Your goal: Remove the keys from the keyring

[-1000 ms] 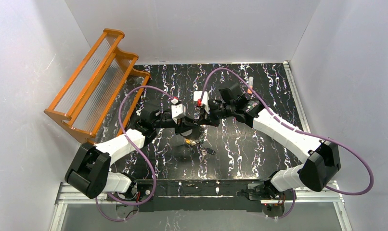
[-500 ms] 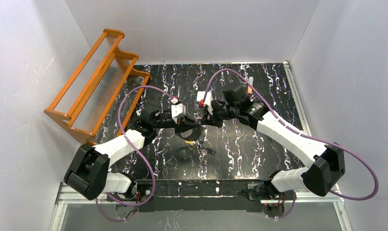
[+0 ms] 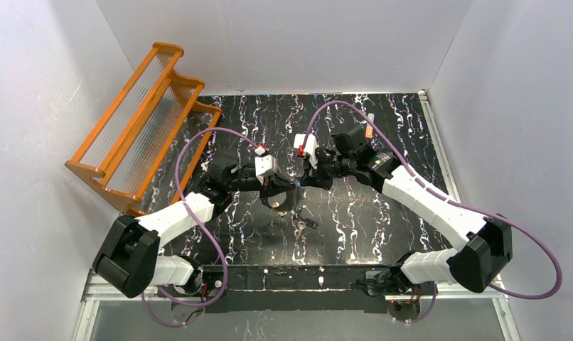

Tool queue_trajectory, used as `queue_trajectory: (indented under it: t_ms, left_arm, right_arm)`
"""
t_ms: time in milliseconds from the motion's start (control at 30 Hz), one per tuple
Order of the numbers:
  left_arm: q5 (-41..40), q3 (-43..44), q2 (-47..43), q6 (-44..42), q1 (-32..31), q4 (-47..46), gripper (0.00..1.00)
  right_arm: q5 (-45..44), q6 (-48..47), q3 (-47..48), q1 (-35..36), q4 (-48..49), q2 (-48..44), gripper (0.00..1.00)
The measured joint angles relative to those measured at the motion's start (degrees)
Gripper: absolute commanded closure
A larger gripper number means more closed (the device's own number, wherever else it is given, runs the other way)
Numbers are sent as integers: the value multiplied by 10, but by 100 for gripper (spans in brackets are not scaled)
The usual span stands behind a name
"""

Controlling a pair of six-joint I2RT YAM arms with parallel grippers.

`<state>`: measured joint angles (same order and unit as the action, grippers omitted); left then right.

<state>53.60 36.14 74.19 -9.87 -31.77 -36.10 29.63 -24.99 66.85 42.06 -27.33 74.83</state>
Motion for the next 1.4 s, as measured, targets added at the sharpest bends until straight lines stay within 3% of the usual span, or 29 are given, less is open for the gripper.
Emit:
queue_trajectory:
  t_ms: [200,500,833,1400]
  left_arm:
    - [-30,5,-10,-4,-7,37,100]
    - [-144,54,-21,-7,-36,141,100]
    - [-234,61,-40,-4,-63,181,100]
    - [-270,61,-42,3,-71,191,100]
  right_arm:
    - [-13,14,13,-1,-33,10,99]
    - [-21,84,53,1,-66,35,99]
    - [-19,163,74,3,-80,63,99]
    - [-10,207,117,4,-88,102,99]
